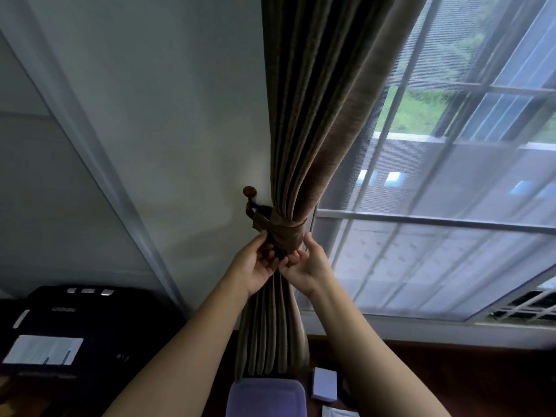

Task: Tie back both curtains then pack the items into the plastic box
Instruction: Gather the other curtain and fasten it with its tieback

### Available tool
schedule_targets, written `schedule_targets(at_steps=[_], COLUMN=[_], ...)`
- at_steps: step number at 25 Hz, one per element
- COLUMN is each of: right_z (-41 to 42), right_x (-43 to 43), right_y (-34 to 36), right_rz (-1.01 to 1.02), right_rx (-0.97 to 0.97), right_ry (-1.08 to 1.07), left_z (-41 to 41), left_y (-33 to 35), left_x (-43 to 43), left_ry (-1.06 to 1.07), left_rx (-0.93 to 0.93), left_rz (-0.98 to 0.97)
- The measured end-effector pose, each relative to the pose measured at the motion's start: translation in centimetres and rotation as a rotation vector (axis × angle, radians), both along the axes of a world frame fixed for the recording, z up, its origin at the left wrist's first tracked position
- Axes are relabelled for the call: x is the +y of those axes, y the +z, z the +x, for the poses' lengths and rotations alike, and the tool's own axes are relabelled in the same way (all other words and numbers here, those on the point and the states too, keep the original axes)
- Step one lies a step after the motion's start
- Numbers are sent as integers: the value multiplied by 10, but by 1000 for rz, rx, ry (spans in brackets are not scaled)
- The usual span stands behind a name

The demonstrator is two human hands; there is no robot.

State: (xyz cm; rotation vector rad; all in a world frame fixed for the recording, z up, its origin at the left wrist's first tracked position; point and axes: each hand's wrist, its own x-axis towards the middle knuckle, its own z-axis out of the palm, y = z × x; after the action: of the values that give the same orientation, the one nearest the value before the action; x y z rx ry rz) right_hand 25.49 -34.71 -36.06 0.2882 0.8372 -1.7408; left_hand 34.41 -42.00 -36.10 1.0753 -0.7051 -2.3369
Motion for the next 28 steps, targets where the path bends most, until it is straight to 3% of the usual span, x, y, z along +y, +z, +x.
schedule_targets(at_steps=[3,11,20,24,28], right_z=[2,7,-16,-30,-40], right_x=[8,10,1,2,1], right_y=[9,4,1,-4,4], right_rz=[18,-134,-122,16,130], right_rx=[72,38,-57,83,278], right_ry=[44,-28,-151,-7,37], left_z=[-4,-3,-3,-1,-9], left_y=[8,-5,-6,-19,-12], left_x=[3,7,-3,-2,0], left_ry=[-34,58,-72,-56,-56], left_rx=[22,253,188,207,96], left_rz=[11,61,38,27,-1])
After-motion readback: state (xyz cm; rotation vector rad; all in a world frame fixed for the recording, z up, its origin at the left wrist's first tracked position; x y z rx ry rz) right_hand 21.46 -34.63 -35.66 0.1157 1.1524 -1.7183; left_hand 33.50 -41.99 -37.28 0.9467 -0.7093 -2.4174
